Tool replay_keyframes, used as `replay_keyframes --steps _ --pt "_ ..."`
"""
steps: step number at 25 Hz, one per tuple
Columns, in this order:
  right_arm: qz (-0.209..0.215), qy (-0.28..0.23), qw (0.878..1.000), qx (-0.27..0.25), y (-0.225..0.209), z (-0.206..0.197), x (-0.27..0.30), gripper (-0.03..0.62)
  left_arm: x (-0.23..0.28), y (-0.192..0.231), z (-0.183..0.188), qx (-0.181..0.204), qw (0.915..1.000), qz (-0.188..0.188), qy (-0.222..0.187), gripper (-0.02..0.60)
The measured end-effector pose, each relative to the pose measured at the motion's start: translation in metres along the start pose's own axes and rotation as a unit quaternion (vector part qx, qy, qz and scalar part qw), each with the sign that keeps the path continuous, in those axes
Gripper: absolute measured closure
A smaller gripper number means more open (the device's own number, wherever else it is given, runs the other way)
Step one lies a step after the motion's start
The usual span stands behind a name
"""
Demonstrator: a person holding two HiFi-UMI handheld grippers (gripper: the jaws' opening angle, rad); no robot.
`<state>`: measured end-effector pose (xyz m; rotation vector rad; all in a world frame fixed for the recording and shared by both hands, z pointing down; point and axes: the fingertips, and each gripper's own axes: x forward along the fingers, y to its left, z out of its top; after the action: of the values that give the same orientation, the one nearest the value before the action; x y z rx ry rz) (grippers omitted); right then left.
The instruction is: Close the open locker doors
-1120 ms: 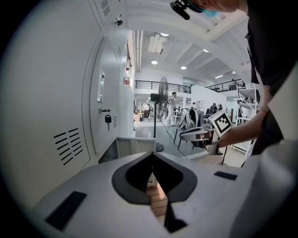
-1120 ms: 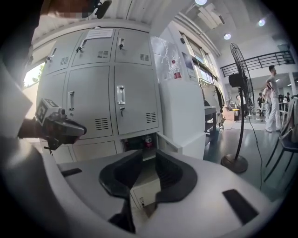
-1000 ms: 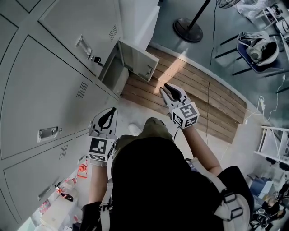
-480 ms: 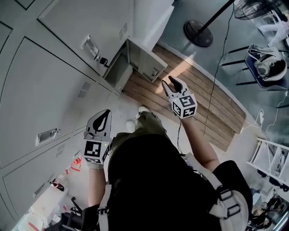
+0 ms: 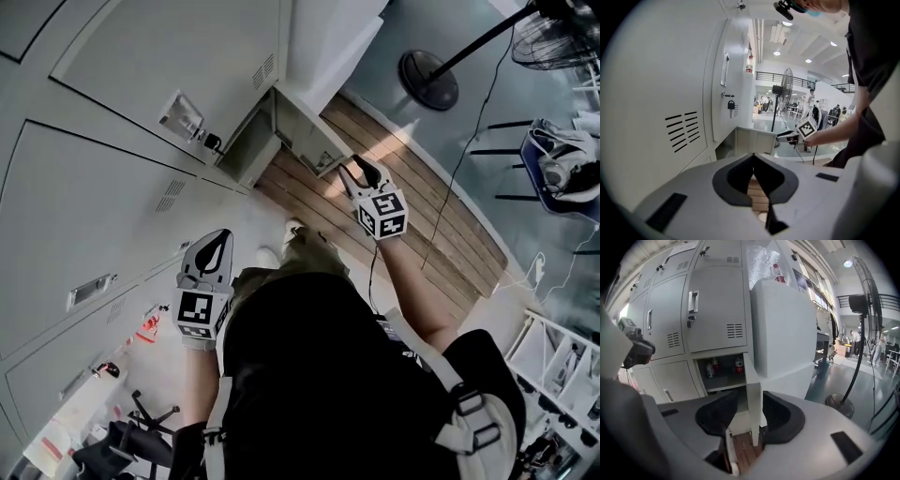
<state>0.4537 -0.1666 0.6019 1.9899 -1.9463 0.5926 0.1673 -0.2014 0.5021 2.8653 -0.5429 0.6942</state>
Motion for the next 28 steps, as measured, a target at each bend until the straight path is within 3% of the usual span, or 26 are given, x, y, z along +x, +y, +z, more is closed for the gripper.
replay_keyframes --steps 8,12,28 --pt "0.029 0.004 1.0 -0.008 -0.001 0.001 0.013 0.438 0.014 -0.001 0.005 -0.007 0.9999 0.015 0.002 0.572" --pt "0.043 0.004 0.999 -0.011 0.005 0.001 0.015 0.47 0.015 0.001 0.005 -0.008 0.9996 0.026 0.006 0.572" --pt "0.11 0.02 0.993 -0.033 0.062 0.001 0.024 0.464 -0.005 0.026 -0.004 -0.032 0.9974 0.063 -0.007 0.572"
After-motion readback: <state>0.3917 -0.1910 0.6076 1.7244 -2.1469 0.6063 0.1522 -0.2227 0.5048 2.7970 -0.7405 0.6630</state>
